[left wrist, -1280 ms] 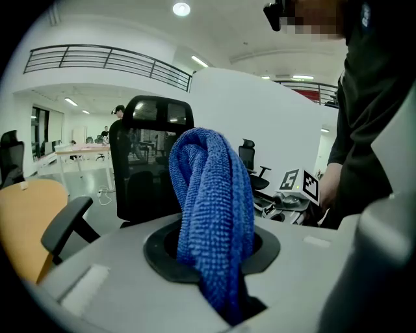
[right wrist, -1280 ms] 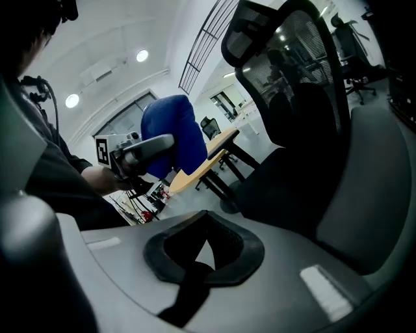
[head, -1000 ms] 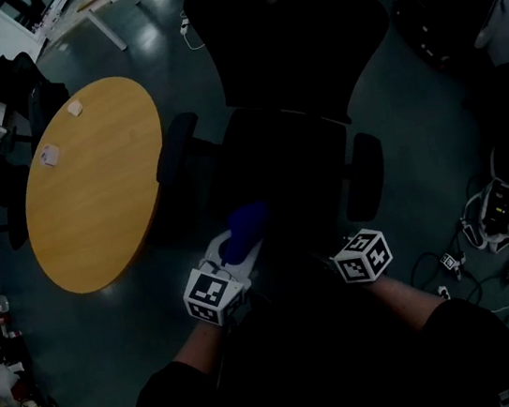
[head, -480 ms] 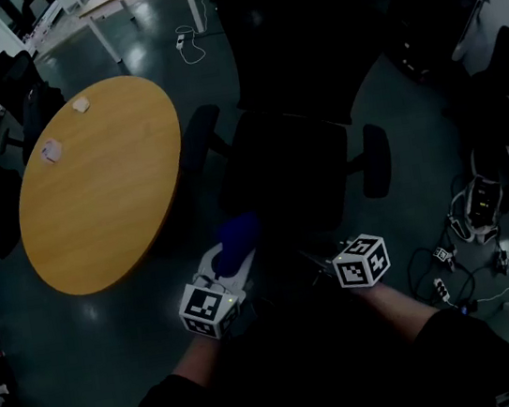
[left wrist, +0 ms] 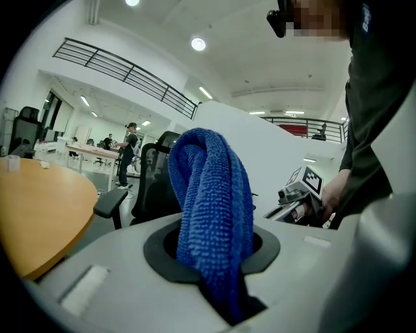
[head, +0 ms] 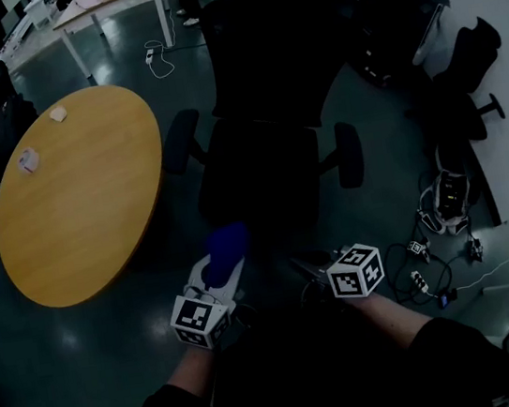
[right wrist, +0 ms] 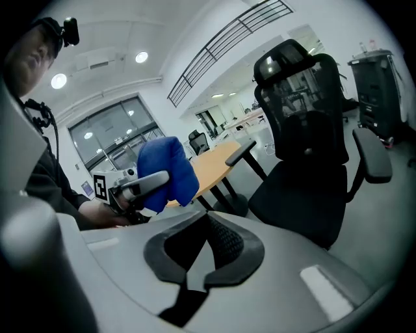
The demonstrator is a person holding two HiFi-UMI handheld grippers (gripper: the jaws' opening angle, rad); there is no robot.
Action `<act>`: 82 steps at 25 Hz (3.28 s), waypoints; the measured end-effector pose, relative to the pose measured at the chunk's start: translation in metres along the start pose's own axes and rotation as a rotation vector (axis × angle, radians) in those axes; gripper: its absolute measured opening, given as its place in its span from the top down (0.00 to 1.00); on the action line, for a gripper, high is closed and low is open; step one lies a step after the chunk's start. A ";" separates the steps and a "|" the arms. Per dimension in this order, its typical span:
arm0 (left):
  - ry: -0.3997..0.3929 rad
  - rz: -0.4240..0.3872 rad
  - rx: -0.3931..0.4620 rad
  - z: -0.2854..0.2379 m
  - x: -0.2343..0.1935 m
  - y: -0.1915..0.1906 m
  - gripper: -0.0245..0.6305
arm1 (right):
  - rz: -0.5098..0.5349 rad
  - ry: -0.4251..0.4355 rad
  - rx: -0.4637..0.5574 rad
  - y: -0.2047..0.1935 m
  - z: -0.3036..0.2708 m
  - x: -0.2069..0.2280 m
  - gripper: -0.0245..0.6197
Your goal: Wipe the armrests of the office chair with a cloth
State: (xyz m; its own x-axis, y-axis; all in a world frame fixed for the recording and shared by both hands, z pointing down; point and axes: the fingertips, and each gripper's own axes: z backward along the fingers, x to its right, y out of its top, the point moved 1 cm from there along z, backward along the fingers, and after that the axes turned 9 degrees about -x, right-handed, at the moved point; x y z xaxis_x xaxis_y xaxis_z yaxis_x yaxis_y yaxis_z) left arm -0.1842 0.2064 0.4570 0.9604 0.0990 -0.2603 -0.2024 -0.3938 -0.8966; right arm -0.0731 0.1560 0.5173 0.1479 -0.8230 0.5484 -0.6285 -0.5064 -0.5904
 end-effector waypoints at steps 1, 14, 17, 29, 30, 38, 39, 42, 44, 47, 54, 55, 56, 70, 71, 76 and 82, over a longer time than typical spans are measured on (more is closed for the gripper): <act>-0.005 -0.002 0.005 0.000 0.005 -0.001 0.80 | 0.006 -0.002 -0.001 -0.002 0.003 -0.002 0.95; -0.004 -0.063 0.026 -0.014 0.105 0.023 0.80 | 0.171 0.035 0.152 0.012 0.078 -0.003 0.95; 0.007 -0.080 0.027 -0.021 0.135 0.036 0.80 | 0.267 0.002 0.235 0.019 0.110 -0.002 0.95; -0.005 -0.084 0.013 -0.042 0.194 0.046 0.80 | 0.359 -0.030 0.328 0.006 0.166 0.006 0.95; -0.020 -0.093 0.014 -0.044 0.197 0.048 0.80 | 0.368 -0.044 0.339 0.007 0.170 0.004 0.95; -0.124 -0.172 0.019 -0.027 0.211 0.046 0.80 | 0.438 -0.116 0.415 0.013 0.176 -0.034 0.95; -0.128 -0.173 0.018 -0.021 0.210 0.047 0.80 | 0.440 -0.118 0.413 0.013 0.173 -0.040 0.95; -0.135 -0.167 0.010 -0.006 0.201 0.047 0.80 | 0.442 -0.125 0.417 0.015 0.168 -0.056 0.95; -0.137 -0.160 0.013 0.000 0.195 0.046 0.80 | 0.448 -0.132 0.418 0.014 0.164 -0.061 0.95; -0.151 -0.159 0.015 0.002 0.193 0.041 0.80 | 0.452 -0.142 0.423 0.009 0.159 -0.065 0.95; -0.155 -0.152 0.031 0.012 0.184 0.030 0.80 | 0.447 -0.137 0.408 0.001 0.143 -0.073 0.96; -0.154 -0.147 0.034 0.012 0.181 0.030 0.80 | 0.446 -0.137 0.404 0.002 0.141 -0.073 0.96; -0.152 -0.143 0.035 0.014 0.179 0.030 0.80 | 0.444 -0.135 0.403 0.004 0.140 -0.074 0.96; -0.127 -0.159 0.058 0.025 0.171 0.031 0.80 | 0.478 -0.126 0.374 0.008 0.126 -0.081 0.96; -0.126 -0.159 0.059 0.027 0.171 0.031 0.80 | 0.478 -0.124 0.372 0.008 0.125 -0.082 0.96; -0.122 -0.151 0.063 0.027 0.170 0.030 0.80 | 0.474 -0.116 0.361 0.007 0.124 -0.083 0.96; -0.130 -0.155 0.058 0.024 0.170 0.028 0.80 | 0.457 -0.121 0.355 0.004 0.123 -0.077 0.96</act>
State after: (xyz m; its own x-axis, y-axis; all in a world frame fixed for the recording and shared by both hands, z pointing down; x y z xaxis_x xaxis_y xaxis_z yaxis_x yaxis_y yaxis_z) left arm -0.0309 0.2338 0.3794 0.9491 0.2726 -0.1581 -0.0684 -0.3114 -0.9478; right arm 0.0067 0.1861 0.3999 0.0218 -0.9909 0.1328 -0.3578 -0.1317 -0.9244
